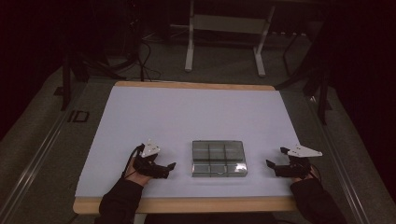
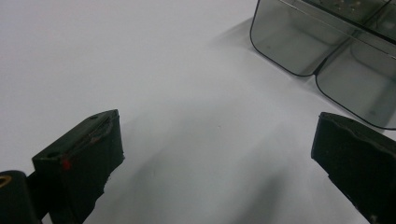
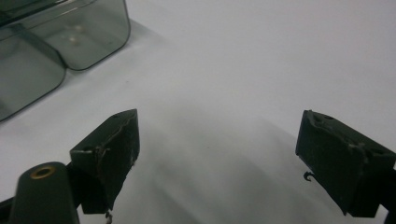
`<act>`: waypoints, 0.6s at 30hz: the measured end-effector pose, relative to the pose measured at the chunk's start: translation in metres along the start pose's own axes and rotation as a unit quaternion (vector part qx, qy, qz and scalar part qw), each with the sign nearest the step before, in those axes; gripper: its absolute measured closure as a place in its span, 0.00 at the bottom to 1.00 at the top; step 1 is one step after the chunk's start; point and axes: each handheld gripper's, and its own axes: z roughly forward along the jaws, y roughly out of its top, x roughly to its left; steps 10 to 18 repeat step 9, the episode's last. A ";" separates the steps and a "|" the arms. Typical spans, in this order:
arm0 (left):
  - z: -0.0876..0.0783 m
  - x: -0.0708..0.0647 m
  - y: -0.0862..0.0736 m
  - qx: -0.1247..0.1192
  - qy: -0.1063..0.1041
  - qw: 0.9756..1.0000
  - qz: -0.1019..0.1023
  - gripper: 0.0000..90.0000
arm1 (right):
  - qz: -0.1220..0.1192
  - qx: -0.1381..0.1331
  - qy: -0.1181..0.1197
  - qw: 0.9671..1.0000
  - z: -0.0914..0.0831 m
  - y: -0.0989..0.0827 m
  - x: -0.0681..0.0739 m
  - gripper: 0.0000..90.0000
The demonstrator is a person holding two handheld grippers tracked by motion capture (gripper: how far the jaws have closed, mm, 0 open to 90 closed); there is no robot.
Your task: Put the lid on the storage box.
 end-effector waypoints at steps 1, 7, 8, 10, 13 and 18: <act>0.000 0.000 0.000 0.001 0.002 1.000 0.000 0.03 | 0.002 0.000 -0.003 1.000 0.000 0.000 0.000 0.15; 0.000 -0.001 -0.001 -0.001 0.019 1.000 -0.005 0.03 | 0.006 0.000 -0.008 1.000 0.000 -0.001 0.000 0.16; 0.000 -0.002 -0.001 -0.003 0.023 1.000 -0.004 0.03 | 0.006 -0.001 -0.009 1.000 0.000 -0.001 0.000 0.16; 0.000 -0.002 -0.001 -0.003 0.023 1.000 -0.004 0.03 | 0.006 -0.001 -0.009 1.000 0.000 -0.001 0.000 0.16; 0.000 -0.002 -0.001 -0.003 0.023 1.000 -0.004 0.03 | 0.006 -0.001 -0.009 1.000 0.000 -0.001 0.000 0.16; 0.000 -0.002 -0.001 -0.003 0.023 1.000 -0.004 0.03 | 0.006 -0.001 -0.009 1.000 0.000 -0.001 0.000 0.16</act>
